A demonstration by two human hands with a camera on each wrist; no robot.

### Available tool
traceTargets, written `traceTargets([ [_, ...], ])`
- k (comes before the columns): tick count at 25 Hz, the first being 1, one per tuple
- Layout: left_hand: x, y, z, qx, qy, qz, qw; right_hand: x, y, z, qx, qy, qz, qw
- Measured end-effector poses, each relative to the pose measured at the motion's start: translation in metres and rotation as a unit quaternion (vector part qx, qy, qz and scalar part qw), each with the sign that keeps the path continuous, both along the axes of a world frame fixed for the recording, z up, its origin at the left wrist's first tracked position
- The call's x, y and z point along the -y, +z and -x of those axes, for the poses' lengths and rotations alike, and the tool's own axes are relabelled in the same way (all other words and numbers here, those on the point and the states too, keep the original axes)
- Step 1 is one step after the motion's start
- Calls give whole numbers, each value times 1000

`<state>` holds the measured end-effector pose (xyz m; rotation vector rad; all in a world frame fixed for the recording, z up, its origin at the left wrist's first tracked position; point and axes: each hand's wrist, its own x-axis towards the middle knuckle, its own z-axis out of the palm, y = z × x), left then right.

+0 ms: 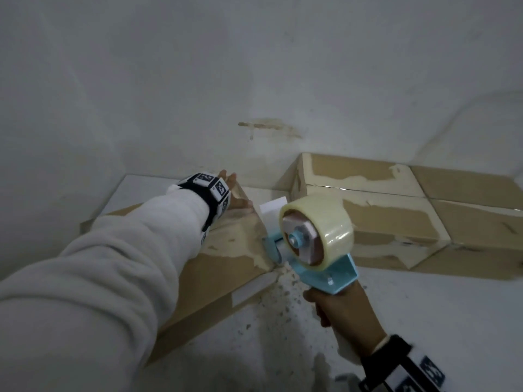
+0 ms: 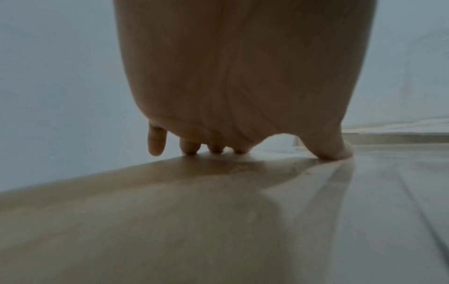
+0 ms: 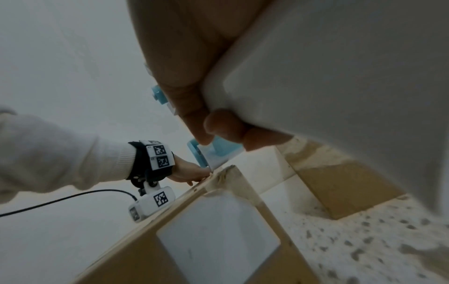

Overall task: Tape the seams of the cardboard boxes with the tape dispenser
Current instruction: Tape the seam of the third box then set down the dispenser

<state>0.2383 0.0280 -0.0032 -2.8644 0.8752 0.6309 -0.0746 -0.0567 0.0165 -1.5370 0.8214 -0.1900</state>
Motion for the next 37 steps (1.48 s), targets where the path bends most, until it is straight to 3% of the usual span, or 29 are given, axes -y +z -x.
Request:
traceTargets([
  [4,4,8,9,0,17,37,999,0,-11,19,-39,2,25,999],
  [7,6,31,45,55,23,88,994,-2,-16,21,-23,-5,21,1000],
  [9,-3,44,81,53,-41,109,992,-3,-18,23,-13,-4,28,1000],
  [11,-18,50,126,-1,-118,84,989,-4,-18,26,-10,2,32,999],
  [14,-28,30,165,9,-167,48,985,-5,-18,25,-4,-4,17,1000],
  [18,-21,0,161,91,-174,69,978,-5,-12,24,2,-3,3,1000],
  [24,-20,-11,141,124,-161,79,976,-3,10,-4,-18,48,13,999],
  [27,-21,-9,136,116,-142,101,978,6,18,-11,-12,61,11,998],
  [33,-21,-10,134,71,-133,82,985,11,-1,56,-15,17,-28,999],
  [37,-23,-2,135,36,-124,91,987,10,-15,57,-26,6,-26,999],
])
